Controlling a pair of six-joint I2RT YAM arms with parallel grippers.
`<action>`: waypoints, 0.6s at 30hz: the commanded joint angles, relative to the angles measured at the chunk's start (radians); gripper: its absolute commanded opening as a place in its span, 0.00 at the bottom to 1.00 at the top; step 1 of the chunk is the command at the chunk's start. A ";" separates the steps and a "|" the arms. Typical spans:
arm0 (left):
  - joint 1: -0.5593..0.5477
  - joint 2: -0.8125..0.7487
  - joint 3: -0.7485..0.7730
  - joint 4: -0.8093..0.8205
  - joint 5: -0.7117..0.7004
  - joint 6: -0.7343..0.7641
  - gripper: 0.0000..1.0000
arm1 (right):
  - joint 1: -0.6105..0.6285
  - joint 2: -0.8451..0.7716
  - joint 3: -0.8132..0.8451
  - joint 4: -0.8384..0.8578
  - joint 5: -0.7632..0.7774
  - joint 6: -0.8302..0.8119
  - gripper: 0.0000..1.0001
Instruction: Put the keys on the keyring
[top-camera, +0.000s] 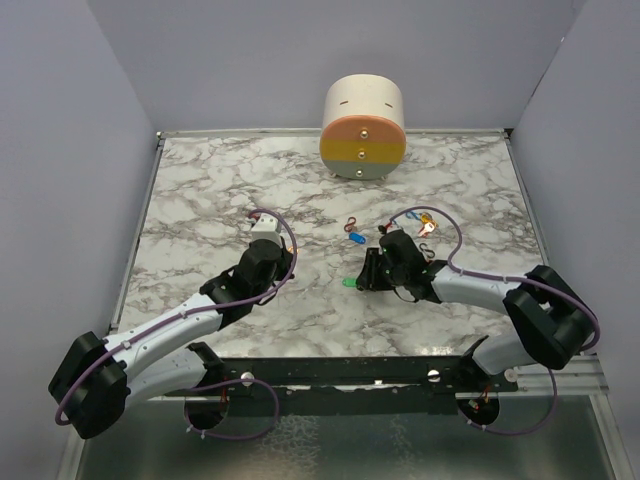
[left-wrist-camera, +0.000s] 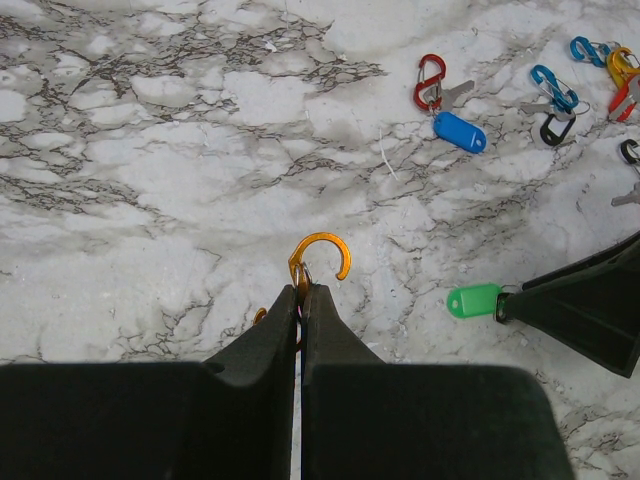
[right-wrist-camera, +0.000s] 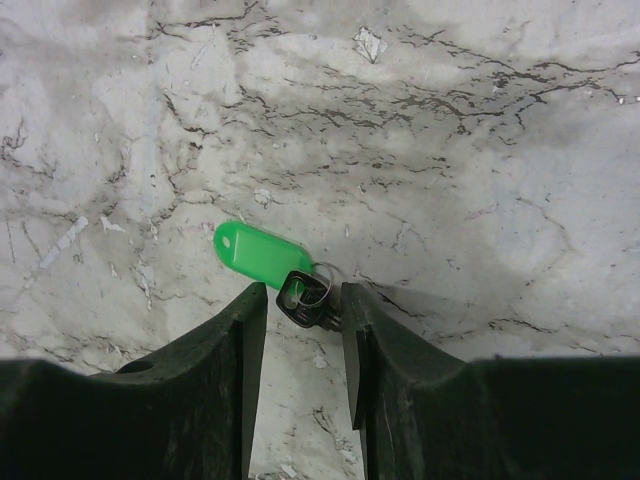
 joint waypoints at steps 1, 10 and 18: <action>-0.006 -0.018 -0.008 0.010 0.004 -0.003 0.00 | 0.005 0.024 0.015 0.036 -0.027 0.016 0.36; -0.007 -0.020 -0.008 0.006 0.002 0.000 0.00 | 0.005 0.042 0.019 0.048 -0.021 0.025 0.32; -0.006 -0.020 -0.009 0.006 0.002 -0.001 0.00 | 0.005 0.043 0.020 0.052 -0.005 0.028 0.25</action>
